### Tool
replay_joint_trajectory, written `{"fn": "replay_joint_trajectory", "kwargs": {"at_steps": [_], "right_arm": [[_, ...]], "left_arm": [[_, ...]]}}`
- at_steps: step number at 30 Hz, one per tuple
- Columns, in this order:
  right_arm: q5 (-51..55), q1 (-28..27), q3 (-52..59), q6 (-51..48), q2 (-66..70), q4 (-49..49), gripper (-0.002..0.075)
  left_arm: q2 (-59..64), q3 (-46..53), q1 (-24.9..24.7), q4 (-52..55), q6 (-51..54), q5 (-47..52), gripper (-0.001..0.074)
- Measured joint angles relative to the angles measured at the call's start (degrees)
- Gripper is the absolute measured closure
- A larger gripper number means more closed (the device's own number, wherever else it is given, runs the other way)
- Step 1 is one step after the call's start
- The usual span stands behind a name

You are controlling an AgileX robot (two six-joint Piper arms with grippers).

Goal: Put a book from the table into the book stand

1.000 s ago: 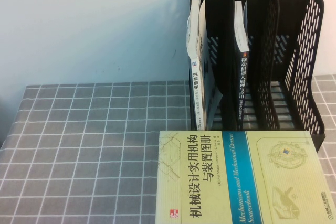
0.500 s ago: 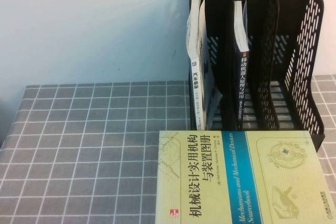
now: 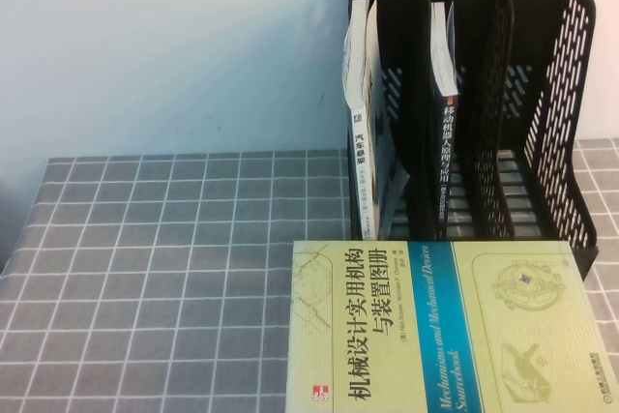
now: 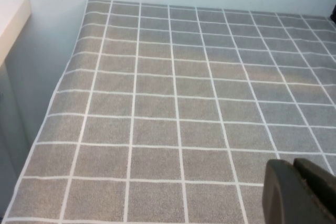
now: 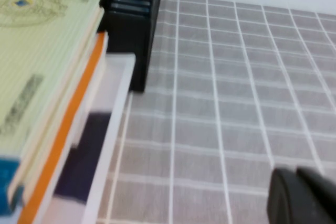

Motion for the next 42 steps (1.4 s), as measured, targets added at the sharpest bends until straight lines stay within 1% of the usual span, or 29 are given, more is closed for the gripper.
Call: {"fn": "replay_joint_trajectory", "kwargs": {"at_steps": [7, 12, 42], "right_arm": [[-0.91, -1.47, 0.22, -2.19, -0.97, -0.12, 0.0729], [-0.91, -1.58, 0.22, -3.86, -0.97, -0.12, 0.0729], [-0.94, -1.58, 0.22, -4.15, -0.97, 0.61, 0.0729]], "left_arm": [[0.00, 0.00, 0.00, 0.00, 0.10, 0.00, 0.0735], [0.00, 0.00, 0.00, 0.00, 0.10, 0.00, 0.0735], [0.00, 0.00, 0.00, 0.00, 0.10, 0.00, 0.0735]]}}
